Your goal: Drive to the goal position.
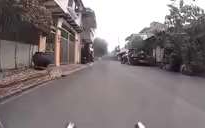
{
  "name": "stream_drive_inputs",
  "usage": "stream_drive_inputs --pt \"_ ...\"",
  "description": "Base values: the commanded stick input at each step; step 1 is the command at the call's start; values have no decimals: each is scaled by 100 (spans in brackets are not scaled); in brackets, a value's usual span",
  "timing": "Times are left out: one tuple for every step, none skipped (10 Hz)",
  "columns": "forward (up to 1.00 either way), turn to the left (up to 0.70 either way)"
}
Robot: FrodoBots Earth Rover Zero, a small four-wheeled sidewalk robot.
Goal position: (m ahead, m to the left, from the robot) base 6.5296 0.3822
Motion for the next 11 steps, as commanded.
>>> stream_drive_inputs --pt "70 -7" --pt "70 0" --pt "70 0" --pt "70 0" --pt "70 0" --pt "70 0" --pt "70 0" --pt "70 0" --pt "70 0" --pt "70 0" --pt "70 0"
